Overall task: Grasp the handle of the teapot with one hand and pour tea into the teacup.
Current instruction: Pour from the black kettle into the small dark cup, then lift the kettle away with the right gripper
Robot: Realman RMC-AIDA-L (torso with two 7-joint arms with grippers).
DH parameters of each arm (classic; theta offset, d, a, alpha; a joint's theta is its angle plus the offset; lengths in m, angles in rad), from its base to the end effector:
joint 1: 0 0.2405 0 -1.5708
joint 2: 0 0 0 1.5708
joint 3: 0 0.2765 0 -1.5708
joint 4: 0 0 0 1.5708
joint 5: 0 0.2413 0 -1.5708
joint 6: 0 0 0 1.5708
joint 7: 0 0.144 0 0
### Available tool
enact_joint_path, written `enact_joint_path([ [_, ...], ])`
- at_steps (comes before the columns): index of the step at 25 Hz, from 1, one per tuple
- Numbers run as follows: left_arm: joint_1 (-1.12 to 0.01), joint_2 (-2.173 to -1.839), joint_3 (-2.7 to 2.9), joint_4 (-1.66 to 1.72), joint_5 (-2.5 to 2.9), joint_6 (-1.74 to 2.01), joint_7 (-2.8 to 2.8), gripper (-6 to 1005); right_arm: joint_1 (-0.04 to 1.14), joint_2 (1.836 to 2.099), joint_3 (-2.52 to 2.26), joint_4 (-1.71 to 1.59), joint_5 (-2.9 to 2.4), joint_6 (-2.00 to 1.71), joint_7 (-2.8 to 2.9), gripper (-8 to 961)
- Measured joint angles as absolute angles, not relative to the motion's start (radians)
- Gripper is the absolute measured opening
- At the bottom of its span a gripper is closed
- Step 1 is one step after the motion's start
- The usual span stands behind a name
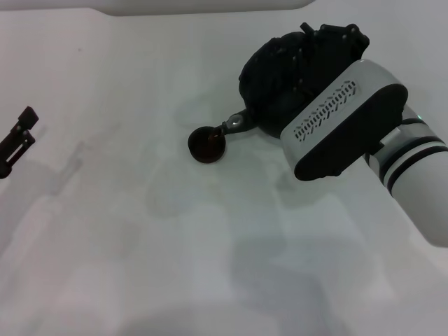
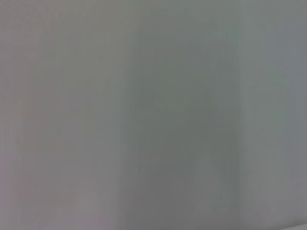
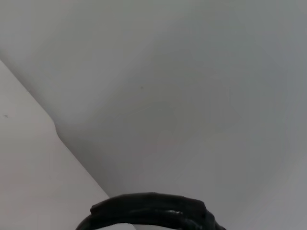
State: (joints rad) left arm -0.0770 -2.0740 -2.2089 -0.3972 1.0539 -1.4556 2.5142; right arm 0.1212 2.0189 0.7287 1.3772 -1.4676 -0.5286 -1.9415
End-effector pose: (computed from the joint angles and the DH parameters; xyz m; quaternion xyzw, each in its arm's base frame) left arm -0.4086 0.2387 0.0042 -0.7846 -0.1958 -0.3342 0.4842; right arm 0.1876 0.3169 -0.1099 -0.8234 -0.0108 0.0189 0.5671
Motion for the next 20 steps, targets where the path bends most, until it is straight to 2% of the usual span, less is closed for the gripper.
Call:
enact_joint_path([
  [20, -0.078, -2.074, -2.209, -0.397, 1.054, -1.45, 2.514, 755, 0.133, 2.019, 0.704, 1.367, -1.47, -0.578, -1.965, 109],
])
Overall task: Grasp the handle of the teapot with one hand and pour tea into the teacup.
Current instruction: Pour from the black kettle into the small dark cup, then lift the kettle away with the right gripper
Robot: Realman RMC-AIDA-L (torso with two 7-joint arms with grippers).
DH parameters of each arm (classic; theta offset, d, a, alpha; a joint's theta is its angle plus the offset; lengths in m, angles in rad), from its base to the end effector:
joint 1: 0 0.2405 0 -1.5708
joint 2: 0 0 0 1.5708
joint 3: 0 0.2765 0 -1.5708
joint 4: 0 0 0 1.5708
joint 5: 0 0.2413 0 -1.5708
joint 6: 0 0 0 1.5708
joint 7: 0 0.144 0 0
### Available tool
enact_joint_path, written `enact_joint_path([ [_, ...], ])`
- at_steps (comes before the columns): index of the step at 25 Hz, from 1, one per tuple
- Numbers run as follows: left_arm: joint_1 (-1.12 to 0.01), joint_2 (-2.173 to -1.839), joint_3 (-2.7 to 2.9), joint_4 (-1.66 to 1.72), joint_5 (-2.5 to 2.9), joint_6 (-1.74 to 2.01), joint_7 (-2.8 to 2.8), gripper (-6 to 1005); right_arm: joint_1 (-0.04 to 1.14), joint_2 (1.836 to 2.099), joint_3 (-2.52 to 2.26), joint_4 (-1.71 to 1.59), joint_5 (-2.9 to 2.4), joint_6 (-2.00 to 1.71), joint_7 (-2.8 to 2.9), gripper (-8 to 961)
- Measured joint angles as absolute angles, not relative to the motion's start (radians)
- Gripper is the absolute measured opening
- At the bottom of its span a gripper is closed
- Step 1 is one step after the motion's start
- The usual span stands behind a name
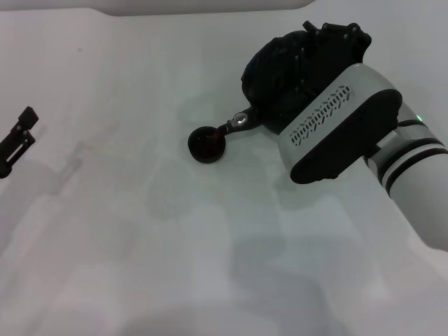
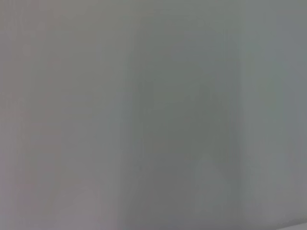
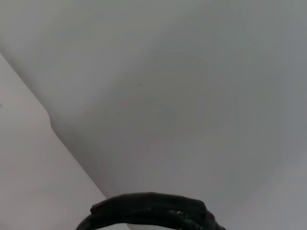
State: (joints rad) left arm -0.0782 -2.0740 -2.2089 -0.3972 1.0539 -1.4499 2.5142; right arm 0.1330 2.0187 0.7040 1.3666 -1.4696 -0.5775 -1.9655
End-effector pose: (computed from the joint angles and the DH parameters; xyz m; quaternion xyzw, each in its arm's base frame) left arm -0.4091 0.2394 0.0041 -0.7846 -0.1970 -0.3323 0.4849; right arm 0.1876 0.3157 -0.1112 -0.8169 -0.0259 0.0051 0.5761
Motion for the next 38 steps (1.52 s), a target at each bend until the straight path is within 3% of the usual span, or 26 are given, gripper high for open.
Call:
enact_joint_path([
  [38, -0.086, -2.074, -2.209, -0.396, 1.054, -1.443, 2.514, 755, 0.112, 2.007, 0.804, 1.404, -1.394, -0.442, -1.896, 111],
])
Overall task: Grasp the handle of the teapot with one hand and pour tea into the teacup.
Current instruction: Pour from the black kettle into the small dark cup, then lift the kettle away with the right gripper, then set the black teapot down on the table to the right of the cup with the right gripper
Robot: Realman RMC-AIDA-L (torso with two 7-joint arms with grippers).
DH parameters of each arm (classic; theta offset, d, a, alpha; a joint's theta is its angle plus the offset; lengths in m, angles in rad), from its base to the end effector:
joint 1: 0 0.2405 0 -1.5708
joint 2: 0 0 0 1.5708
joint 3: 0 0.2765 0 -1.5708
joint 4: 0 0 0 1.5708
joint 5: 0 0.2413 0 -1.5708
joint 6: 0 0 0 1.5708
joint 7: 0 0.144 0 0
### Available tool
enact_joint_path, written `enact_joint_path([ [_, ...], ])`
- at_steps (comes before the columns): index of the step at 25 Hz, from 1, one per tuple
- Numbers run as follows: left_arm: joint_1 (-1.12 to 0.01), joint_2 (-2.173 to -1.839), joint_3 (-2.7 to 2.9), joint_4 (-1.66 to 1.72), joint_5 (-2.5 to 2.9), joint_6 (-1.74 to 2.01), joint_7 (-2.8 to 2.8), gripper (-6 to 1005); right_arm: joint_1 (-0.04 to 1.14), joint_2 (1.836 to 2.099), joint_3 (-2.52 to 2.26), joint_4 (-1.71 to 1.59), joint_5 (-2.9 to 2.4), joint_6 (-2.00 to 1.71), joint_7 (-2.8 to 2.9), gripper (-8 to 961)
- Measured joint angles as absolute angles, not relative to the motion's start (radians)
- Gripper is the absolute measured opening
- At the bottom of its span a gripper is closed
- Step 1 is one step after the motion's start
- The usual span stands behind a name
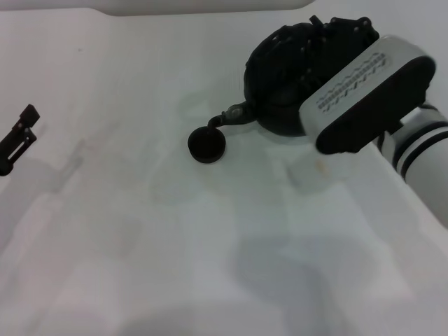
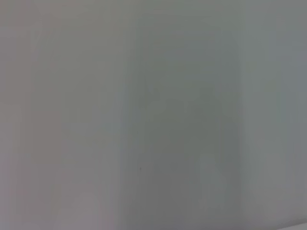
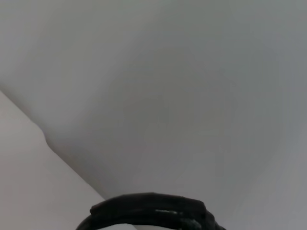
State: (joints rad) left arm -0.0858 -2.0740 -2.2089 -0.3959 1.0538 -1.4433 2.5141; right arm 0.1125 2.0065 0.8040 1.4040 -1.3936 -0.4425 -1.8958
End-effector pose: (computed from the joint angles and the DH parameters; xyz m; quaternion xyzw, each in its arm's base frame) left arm -0.4083 0.2426 0.0036 -0.7852 -0.1967 -0.3317 0.4845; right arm 0.1924 0.3282 -0.0964 -0.8270 0.0474 0.0502 0.5580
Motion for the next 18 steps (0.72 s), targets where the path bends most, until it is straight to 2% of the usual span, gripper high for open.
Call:
enact_joint_path([
  [6, -0.084, -2.074, -2.209, -0.396, 1.054, -1.443, 2.514, 755, 0.079, 2.005, 0.874, 1.424, -1.348, -0.37, -1.895, 112],
  [18, -0.082, -2.074, -2.21, -0.396, 1.054, -1.444, 2.515, 754, -0.064, 2.004, 1.17, 1.462, -1.306, 0.066, -1.866, 113],
])
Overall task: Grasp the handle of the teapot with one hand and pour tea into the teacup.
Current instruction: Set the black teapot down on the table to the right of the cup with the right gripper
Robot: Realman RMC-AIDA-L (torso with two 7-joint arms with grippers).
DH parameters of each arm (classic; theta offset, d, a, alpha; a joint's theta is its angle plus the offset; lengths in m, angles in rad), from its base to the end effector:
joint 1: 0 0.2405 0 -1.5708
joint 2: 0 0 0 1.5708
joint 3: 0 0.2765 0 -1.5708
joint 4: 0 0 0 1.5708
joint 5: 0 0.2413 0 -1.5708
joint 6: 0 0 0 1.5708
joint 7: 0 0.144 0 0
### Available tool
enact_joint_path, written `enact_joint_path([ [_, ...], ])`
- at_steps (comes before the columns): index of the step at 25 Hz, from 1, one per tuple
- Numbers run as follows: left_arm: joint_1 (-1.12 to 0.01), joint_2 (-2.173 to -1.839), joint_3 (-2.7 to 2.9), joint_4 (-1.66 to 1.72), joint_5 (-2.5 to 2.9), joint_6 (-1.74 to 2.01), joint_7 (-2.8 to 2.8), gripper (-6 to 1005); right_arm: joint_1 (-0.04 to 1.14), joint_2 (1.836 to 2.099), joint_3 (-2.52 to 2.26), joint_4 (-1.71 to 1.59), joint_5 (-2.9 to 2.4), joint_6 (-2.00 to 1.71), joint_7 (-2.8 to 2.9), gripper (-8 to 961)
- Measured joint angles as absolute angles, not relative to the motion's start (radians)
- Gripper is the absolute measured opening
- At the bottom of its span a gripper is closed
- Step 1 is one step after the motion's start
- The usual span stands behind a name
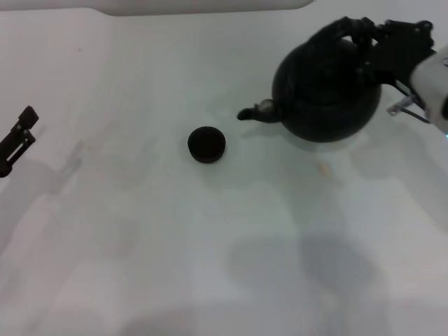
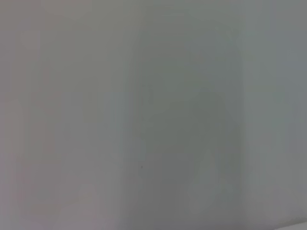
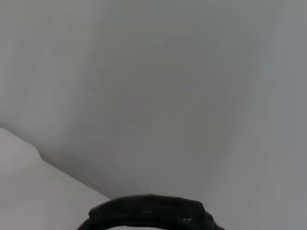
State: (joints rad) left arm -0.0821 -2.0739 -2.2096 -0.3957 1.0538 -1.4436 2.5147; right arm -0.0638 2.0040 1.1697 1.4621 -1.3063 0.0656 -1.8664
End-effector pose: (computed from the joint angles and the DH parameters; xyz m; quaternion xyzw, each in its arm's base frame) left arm -0.4093 0.2410 0.0038 -0.7847 -0.1979 -0.3308 0.4854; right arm 0.2422 0.3343 -0.0354 -0.8357 0.1525 0.1221 0.5132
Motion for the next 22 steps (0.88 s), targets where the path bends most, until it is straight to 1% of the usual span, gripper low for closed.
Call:
enact_joint_path([
  [4, -0.085, -2.074, -2.209, -0.396, 1.054, -1.442, 2.515, 754, -0.085, 2.004, 1.237, 1.438, -1.314, 0.177, -1.874, 113],
  [9, -0.088, -2.073, -2.209, -0.396, 1.054, -1.438, 2.516, 754, -0.078, 2.008, 1.321, 1.381, -1.313, 0.319, -1.885, 113],
  [22, -0.095, -2.072, -2.21, -0.396, 1.054, -1.419, 2.516, 755, -0.053, 2.011, 1.348, 1.329, -1.306, 0.398, -1.966, 114],
])
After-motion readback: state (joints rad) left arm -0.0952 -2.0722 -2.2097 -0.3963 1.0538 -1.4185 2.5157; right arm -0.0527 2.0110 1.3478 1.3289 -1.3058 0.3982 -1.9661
